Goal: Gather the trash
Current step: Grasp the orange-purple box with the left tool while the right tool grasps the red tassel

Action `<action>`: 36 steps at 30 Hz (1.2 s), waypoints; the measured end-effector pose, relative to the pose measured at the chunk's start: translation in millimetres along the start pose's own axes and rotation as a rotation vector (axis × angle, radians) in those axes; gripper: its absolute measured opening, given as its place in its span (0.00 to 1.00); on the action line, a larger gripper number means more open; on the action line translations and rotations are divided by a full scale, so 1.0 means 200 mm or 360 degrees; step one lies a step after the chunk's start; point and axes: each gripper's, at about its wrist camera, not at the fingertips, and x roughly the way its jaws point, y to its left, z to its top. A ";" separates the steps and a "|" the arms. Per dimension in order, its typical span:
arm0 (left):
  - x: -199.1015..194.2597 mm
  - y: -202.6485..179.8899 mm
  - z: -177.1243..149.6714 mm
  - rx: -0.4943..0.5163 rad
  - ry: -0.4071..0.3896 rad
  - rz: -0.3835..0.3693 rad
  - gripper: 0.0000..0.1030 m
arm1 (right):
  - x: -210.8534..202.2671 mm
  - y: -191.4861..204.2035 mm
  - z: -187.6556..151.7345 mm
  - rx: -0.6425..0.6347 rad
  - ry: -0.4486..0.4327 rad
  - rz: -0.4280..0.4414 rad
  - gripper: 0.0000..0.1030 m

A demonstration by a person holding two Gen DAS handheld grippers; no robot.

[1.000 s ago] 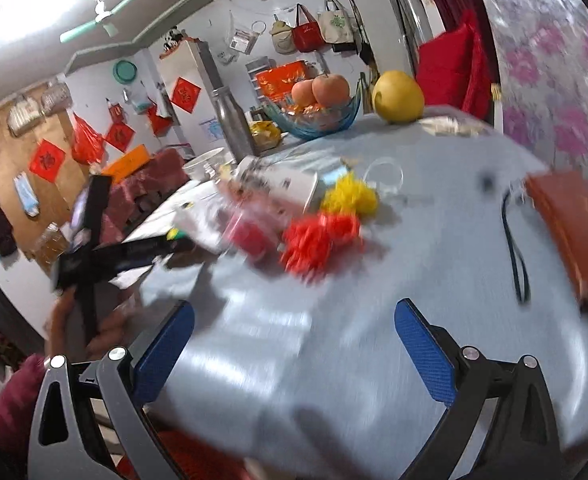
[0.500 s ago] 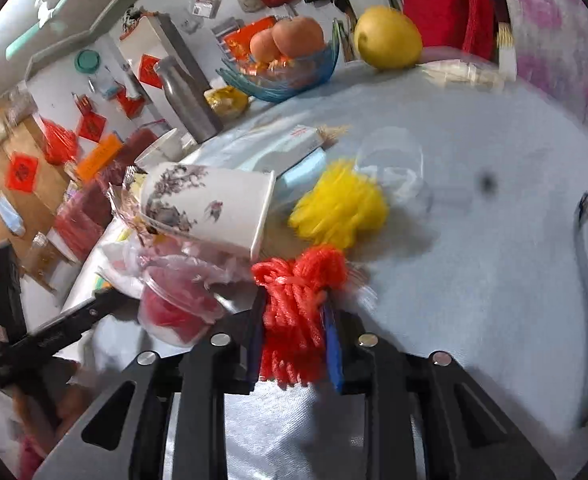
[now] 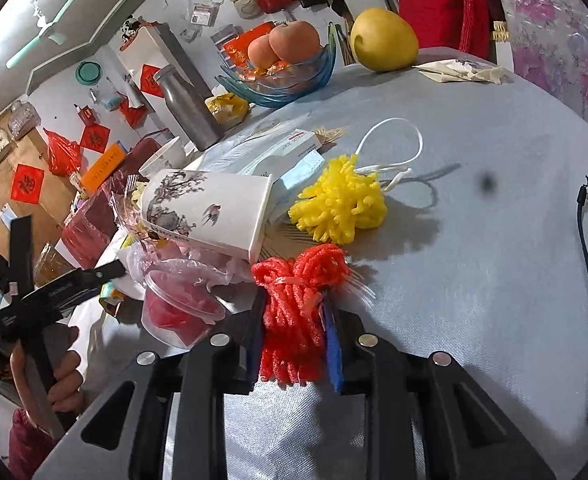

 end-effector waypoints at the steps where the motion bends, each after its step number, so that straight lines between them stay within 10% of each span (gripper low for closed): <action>1: 0.01 0.00 -0.01 -0.0001 -0.0004 -0.0006 0.92 | 0.00 -0.01 0.00 0.0003 0.0000 0.0003 0.26; 18: -0.10 0.23 -0.05 -0.0109 -0.0122 -0.0056 0.84 | 0.01 -0.02 0.01 0.0035 0.0001 0.0038 0.26; 26: -0.05 -0.02 -0.11 0.0219 -0.0083 0.0257 0.83 | 0.00 -0.01 0.01 -0.0005 0.0001 -0.0004 0.26; 28: -0.05 -0.01 -0.10 0.0190 -0.0083 0.0220 0.55 | 0.00 0.00 0.01 -0.0018 0.0000 -0.0015 0.26; 36: -0.17 -0.01 -0.21 0.0114 -0.0158 0.0013 0.49 | 0.00 0.04 0.00 -0.0086 -0.0008 -0.0074 0.23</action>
